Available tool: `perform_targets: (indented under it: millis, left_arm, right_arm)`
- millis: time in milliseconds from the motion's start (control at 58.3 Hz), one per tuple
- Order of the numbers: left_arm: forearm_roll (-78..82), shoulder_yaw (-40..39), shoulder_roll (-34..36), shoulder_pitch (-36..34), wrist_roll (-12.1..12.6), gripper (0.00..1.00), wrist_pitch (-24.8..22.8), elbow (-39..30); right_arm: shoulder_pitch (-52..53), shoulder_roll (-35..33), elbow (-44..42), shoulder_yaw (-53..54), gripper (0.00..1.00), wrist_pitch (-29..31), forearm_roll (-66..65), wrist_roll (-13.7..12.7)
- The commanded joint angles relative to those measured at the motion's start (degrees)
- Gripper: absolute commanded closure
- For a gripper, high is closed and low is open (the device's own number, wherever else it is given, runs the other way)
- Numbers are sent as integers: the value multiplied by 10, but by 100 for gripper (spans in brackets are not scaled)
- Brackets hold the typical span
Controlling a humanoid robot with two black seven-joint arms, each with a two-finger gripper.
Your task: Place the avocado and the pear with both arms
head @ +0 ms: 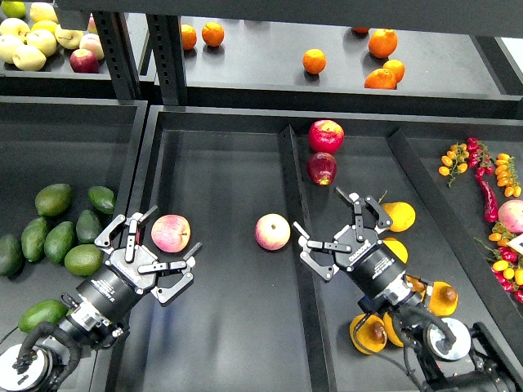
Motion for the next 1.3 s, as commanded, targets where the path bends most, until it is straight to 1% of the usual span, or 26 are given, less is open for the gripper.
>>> perform_targets:
  millis: [0,103,189,223,292,497,840,1286]
  left_arm:
    - [2,0,0,-35,0,1,0,18]
    - [1,2,0,-64,0,1,0,36]
    - [1,13,0,-74,0,1,0,42]
    - [1,20,0,-75,0,1,0,42]
    - [1,27,0,-74,0,1,0,41]
    - [0,28,0,-69,0,1,0,30]
    - [-6,31,0,-60,0,1,0,32]
    - [-6,33,0,-50,0,1,0,28]
  right_arm:
    - [0,0,0,-4,1,0,12,0]
    - [1,0,0,-4,1,0,18,0]
    - [1,0,3,-4,1,0,20,30]
    - [1,0,9,-4,1,0,23,46]
    - [1,0,21,-3,1,0,30,59]
    - [-7,0,78,-3,1,0,63,59]
    - [-19,0,83,-2,1,0,107,58]
    - [-24,0,85,-3,1,0,108,58]
